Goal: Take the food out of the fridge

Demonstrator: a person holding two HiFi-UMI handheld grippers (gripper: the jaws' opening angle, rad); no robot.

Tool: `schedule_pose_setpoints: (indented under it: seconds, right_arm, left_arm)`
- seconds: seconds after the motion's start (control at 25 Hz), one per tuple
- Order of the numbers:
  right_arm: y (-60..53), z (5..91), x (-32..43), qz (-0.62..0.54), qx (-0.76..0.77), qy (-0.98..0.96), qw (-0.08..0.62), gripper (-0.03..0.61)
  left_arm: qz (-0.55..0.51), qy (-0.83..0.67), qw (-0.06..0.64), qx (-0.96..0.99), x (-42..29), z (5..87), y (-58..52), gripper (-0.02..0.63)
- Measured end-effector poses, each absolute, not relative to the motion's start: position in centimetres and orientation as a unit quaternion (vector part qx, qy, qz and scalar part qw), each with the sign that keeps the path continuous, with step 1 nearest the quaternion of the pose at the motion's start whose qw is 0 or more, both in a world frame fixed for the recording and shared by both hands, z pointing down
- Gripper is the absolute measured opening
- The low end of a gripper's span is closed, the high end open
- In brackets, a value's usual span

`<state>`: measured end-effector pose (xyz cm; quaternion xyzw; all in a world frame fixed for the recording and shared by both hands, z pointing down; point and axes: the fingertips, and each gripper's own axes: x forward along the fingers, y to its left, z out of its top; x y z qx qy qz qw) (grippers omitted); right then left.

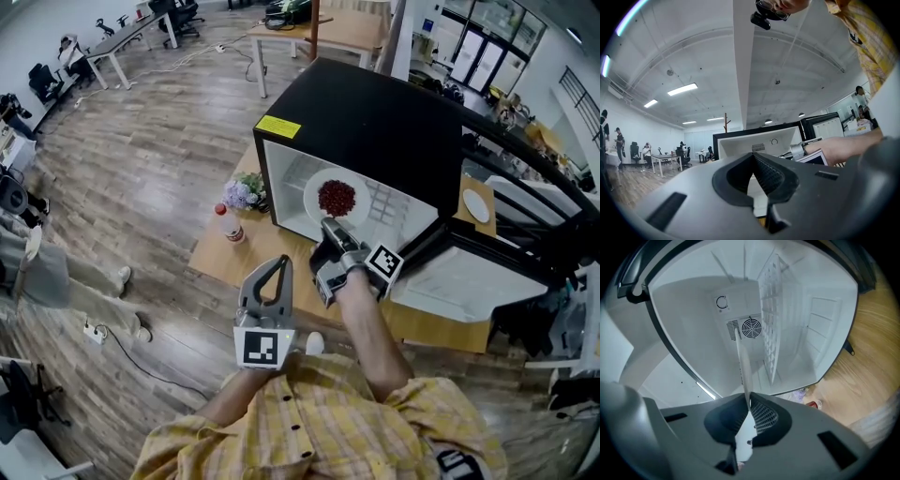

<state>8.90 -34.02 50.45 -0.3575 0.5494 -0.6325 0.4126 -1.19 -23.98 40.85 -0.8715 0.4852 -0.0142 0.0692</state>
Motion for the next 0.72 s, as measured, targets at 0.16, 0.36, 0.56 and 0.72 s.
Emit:
schedule_pose_setpoints:
  seconds: [0.16,0.36,0.56,0.72]
  right_arm:
    - [-32.9,50.2,8.5,-0.631,-0.355,0.555,0.41,0.02]
    - [-32.0,50.0,7.7,-0.63,-0.35,0.559,0.41,0.02]
    - [-30.6,49.3,7.0,-0.627,-0.346,0.567,0.407,0.02]
    - [-29.8,48.7,7.1,-0.621,-0.344,0.572,0.41,0.02]
  left_arm:
    - [-0.012,0.486,0.07,-0.871,-1.5,40.8,-24.1,0.007]
    - [-0.003,0.488,0.057,-0.871,-1.9,40.7,-24.4,0.008]
    - [-0.001,0.482,0.063,-0.874,-1.8,40.6,-24.2,0.007]
    - [0.002,0.474,0.067,-0.878,-1.4,40.6,-24.2,0.008]
